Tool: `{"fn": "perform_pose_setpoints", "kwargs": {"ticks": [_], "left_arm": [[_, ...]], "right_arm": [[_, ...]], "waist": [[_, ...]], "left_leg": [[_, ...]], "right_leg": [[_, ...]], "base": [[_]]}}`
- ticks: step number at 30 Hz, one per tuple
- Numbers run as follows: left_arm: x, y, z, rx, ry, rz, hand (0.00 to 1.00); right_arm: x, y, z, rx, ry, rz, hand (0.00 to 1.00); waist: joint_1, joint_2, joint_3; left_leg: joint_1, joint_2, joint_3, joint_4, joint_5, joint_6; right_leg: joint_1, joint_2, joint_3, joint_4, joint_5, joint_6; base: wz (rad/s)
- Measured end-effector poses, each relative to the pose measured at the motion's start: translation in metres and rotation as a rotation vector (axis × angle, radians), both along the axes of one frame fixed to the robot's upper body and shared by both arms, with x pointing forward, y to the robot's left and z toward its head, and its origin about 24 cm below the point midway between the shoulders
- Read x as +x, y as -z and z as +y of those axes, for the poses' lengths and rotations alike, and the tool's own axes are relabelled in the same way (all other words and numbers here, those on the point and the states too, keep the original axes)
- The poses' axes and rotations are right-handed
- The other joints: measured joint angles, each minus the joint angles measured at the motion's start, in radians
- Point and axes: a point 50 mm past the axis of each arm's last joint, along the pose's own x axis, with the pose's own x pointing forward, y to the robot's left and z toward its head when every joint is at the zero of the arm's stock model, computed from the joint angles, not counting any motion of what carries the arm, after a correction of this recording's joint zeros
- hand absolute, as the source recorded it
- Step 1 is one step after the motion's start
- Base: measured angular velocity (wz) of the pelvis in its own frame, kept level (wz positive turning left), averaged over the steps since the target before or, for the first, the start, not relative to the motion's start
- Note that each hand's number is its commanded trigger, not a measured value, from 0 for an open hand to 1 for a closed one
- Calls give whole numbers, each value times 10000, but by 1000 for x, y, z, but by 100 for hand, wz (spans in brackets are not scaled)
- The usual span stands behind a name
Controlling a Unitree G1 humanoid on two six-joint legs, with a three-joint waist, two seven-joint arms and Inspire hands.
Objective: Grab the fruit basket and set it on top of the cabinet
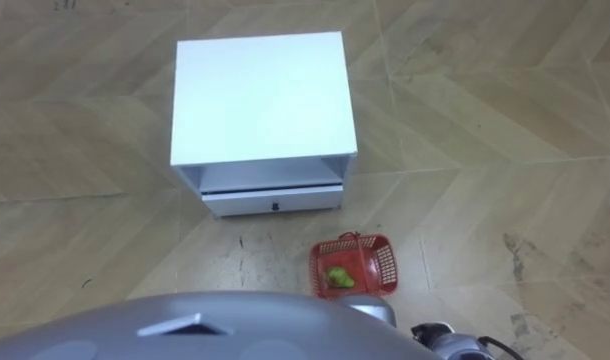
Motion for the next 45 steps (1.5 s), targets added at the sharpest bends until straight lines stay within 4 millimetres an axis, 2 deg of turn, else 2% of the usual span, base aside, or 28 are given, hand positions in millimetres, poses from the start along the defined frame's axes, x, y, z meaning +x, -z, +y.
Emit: {"fn": "perform_pose_setpoints", "kwargs": {"ticks": [8, 11, 12, 14, 16, 17, 18, 19, 20, 21, 22, 23, 24, 27, 28, 29, 30, 31, 32, 33, 34, 35, 37, 39, 40, 41, 42, 45], "left_arm": [[5, 0, 0, -36, 44, -195, 0], [9, 0, 0, 36, 69, -384, 0], [9, 0, 0, 54, 60, -430, 0], [13, 0, 0, 20, 50, -541, 0], [12, 0, 4, 46, -195, -711, 0], [13, -1, 6, 82, -223, -773, 0], [19, -2, 10, 164, -193, -978, 0], [24, -3, 14, 265, -131, -1131, 0], [25, -3, 16, 313, -125, -1191, 0], [29, -4, 20, 399, -77, -1315, 0], [38, -6, 23, 457, -22, -1568, 0], [42, -6, 23, 465, -21, -1688, 0], [48, -8, 26, 499, -124, -1926, 0], [76, -15, 37, 955, -300, -2801, 0], [92, -19, 40, 1135, -459, -3260, 0], [99, -21, 40, 1191, -540, -3500, 0], [108, -23, 41, 1262, -630, -3788, 0], [116, -25, 40, 1261, -682, -4047, 0], [116, -25, 40, 1279, -665, -4067, 0], [115, -24, 40, 1349, -531, -3973, 0], [114, -24, 41, 1382, -493, -3916, 0], [114, -24, 41, 1403, -448, -3881, 0], [109, -23, 43, 1526, -570, -3820, 0], [104, -22, 44, 1594, -755, -3795, 0], [103, -21, 43, 1574, -725, -3800, 0], [103, -21, 42, 1561, -721, -3829, 0], [102, -21, 42, 1540, -756, -3907, 0], [103, -21, 41, 1691, -969, -4248, 0]], "right_arm": [[10, -1, -4, -514, 172, -553, 0], [14, -1, -6, -672, 269, -826, 0], [19, -2, -6, -695, 277, -1011, 0], [29, -3, -9, -795, 200, -1333, 0], [48, -6, -13, -1065, 106, -1900, 0], [55, -7, -14, -1138, 97, -2092, 0], [67, -10, -15, -1225, 315, -2665, 0], [72, -12, -16, -1281, 679, -3040, 0], [76, -13, -16, -1280, 917, -3257, 0], [84, -15, -16, -1288, 1251, -3721, 0], [98, -19, -15, -1224, 1498, -4411, 0], [108, -22, -15, -1176, 1526, -4839, 0], [133, -29, -12, -990, 1614, -5697, 0], [188, -51, -5, -610, 1992, -7580, 0], [208, -61, -4, -545, 2117, -8269, 0], [217, -67, -3, -536, 2131, -8582, 0], [227, -74, -2, -502, 2209, -8954, 0], [232, -78, -1, -473, 2393, -9183, 0], [234, -79, -1, -502, 2401, -9265, 0], [237, -82, -1, -580, 2391, -9476, 0], [241, -86, -2, -693, 2396, -9740, 0], [242, -88, -3, -776, 2405, -9875, 0], [248, -96, -7, -1033, 2458, -10334, 0], [251, -100, -7, -1090, 2459, -10598, 0], [254, -103, -7, -1093, 2460, -10838, 0], [255, -105, -6, -1072, 2452, -10932, 0], [258, -107, -6, -996, 2559, -11118, 0], [257, -106, -5, -1064, 2868, -11155, 0]], "waist": [[-15, 5, 0], [-2, -2, 0], [16, -43, -24], [25, -32, -6], [173, -32, -15], [166, 45, -45], [97, 34, 23], [131, -89, 41], [188, -162, 38], [345, -362, -24], [480, -454, -50], [537, -479, -52], [600, -640, -63], [565, -739, 15], [583, -703, 75], [600, -697, 97], [790, -691, 108], [855, -724, 127], [864, -744, 143], [856, -830, 193], [841, -870, 237], [850, -871, 248], [765, -847, 277], [761, -819, 295], [675, -755, 338], [623, -744, 350], [495, -645, 413], [101, -679, 432]], "left_leg": [[-221, -51, -11, 283, -118, 86], [-583, -82, 31, 778, -309, 177], [-877, -189, 45, 1078, -372, 239], [-1282, -237, 147, 1465, -426, 337], [-1829, -254, 449, 1658, -399, 491], [-2026, -150, 544, 1717, -397, 575], [-2482, -135, 588, 2091, -469, 738], [-2814, -248, 566, 2391, -529, 837], [-2976, -292, 605, 2570, -563, 895], [-3395, -409, 678, 2992, -645, 1023], [-3973, -419, 684, 3579, -735, 1112], [-4310, -403, 687, 3878, -759, 1139], [-5034, -399, 685, 4415, -769, 1156], [-7219, -366, 632, 6108, -798, 1195], [-8139, -313, 579, 6924, -868, 1151], [-8504, -253, 584, 7307, -969, 1085], [-9166, -180, 581, 8017, -1134, 1028], [-9678, -165, 590, 8712, -1331, 914], [-9867, -187, 603, 9007, -1416, 943], [-10280, -219, 703, 9635, -1567, 995], [-10728, -223, 769, 10345, -1760, 1046], [-10992, -225, 789, 10704, -1857, 1100], [-11900, -226, 938, 12098, -2276, 1314], [-12364, -231, 1129, 13033, -2625, 1384], [-12600, -248, 1268, 13574, -2874, 1492], [-12735, -256, 1358, 13812, -2981, 1504], [-12965, -264, 1467, 14277, -3129, 1512], [-13369, -290, 1880, 14871, -3307, 1455]], "right_leg": [[-80, -98, 18, 99, -85, 12], [-474, -269, -25, 688, -328, 68], [-761, -364, -69, 1022, -397, 90], [-1339, -495, -69, 1562, -393, 95], [-1943, -529, 257, 1700, -194, 170], [-2084, -536, 229, 1756, -166, 194], [-2487, -756, -102, 2973, -463, 80], [-2698, -1140, -353, 4620, -725, 35], [-2673, -1263, -368, 5329, -743, 26], [-2496, -1461, -305, 6570, -686, -31], [-2186, -1482, -244, 7177, -514, -53], [-2040, -1492, -237, 7301, -425, -50], [-1757, -1594, -252, 7252, -232, -5], [-1256, -1633, -274, 6236, -175, 129], [-1345, -1541, -262, 6126, -1446, 594], [-1514, -1534, -267, 6319, -2066, 629], [-2043, -1584, -186, 7151, -3004, 541], [-2608, -1779, -154, 8330, -3638, 470], [-2852, -1890, -129, 8945, -3832, 414], [-3394, -2132, 22, 10257, -4091, 377], [-3946, -2322, 204, 11537, -4230, 360], [-4239, -2402, 306, 12160, -4233, 357], [-5158, -2687, 624, 14324, -4243, 373], [-5592, -2902, 919, 15622, -4243, 374], [-5758, -3028, 1138, 16371, -4234, 384], [-5852, -3125, 1192, 16720, -4232, 388], [-5939, -3212, 1341, 17327, -4229, 394], [-6119, -3479, 1624, 18360, -4226, 402]], "base": [[0], [4], [4], [-9], [-36], [-4], [40], [49], [41], [19], [10], [-4], [0], [13], [18], [11], [-4], [-6], [5], [12], [13], [13], [18], [10], [14], [29], [38], [47]]}}
